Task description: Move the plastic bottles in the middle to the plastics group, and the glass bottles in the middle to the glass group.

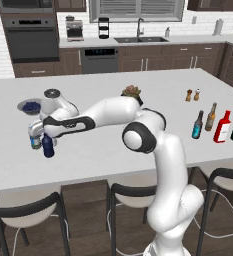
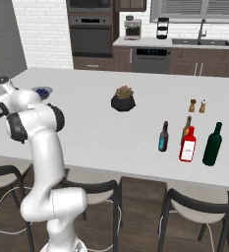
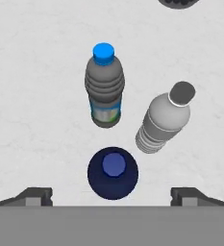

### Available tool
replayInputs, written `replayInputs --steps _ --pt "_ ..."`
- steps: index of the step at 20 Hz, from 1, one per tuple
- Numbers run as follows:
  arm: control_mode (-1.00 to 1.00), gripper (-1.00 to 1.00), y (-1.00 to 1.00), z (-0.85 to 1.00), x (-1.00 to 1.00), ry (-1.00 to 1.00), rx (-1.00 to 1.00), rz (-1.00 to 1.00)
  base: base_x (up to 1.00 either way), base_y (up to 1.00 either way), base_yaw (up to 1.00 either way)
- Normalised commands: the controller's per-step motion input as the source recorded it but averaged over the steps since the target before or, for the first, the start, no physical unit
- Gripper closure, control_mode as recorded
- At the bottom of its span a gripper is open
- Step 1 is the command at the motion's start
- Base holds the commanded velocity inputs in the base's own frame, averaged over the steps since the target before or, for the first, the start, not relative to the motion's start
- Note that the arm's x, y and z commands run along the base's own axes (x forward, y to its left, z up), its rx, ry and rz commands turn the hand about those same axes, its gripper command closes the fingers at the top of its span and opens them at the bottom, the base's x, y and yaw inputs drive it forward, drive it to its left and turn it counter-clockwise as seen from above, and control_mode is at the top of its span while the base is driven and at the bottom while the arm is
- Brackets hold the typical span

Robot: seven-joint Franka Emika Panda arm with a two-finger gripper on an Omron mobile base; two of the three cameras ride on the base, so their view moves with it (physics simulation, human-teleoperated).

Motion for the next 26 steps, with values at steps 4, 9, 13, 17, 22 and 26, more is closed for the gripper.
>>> replayInputs --steps 4,9,13,17,22,26 --pt "-1.00 -1.00 -0.84 0.28 -1.00 -0.02 0.07 -0.13 0.00 0.00 0.00" --pt "-1.00 -1.00 -0.99 0.06 -1.00 -0.02 0.12 -0.17 0.00 0.00 0.00" --pt "-1.00 -1.00 -1.00 0.00 -1.00 0.00 0.06 -0.18 0.00 0.00 0.00" --pt "-1.00 -1.00 -0.97 0.10 -0.76 0.04 0.00 -0.18 0.00 0.00 0.00" --pt "-1.00 -1.00 -1.00 0.30 -0.55 0.08 0.00 -0.17 0.00 0.00 0.00" --pt "-1.00 -1.00 -1.00 0.54 -0.49 0.05 0.00 -0.18 0.00 0.00 0.00"
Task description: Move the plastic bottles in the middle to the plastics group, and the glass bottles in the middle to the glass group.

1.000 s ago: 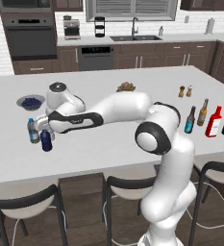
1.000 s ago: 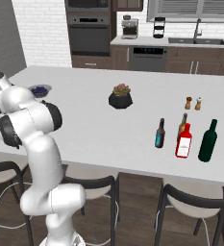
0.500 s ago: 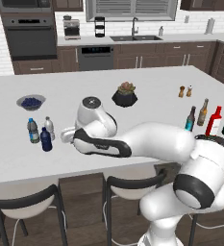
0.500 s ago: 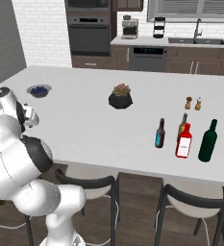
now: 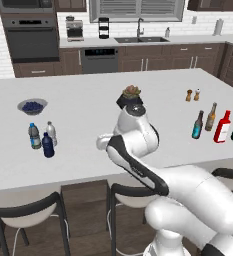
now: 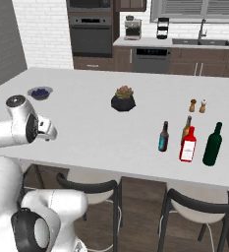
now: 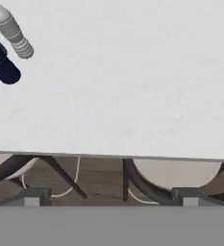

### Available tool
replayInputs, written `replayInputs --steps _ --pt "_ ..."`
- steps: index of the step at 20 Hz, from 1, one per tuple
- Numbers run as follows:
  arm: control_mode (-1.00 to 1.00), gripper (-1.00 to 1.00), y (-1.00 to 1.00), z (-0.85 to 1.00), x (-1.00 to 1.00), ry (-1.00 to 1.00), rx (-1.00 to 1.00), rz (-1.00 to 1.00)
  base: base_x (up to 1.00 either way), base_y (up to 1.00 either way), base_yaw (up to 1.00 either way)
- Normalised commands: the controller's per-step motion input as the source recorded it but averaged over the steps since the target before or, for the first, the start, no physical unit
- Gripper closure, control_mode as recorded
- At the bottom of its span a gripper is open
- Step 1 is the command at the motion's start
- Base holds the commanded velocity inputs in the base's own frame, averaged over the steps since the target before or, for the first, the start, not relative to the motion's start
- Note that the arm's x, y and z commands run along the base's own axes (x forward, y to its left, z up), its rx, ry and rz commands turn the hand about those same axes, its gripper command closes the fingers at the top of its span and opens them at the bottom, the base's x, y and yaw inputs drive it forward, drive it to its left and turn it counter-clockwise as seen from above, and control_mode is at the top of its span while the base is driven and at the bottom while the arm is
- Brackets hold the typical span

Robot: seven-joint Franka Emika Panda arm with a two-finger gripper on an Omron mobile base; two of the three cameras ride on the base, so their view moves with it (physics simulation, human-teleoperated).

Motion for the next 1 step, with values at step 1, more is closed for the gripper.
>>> replayInputs --steps 1 --pt "-1.00 -1.00 -1.00 0.64 -0.52 0.06 0.00 -0.18 0.00 0.00 0.00"
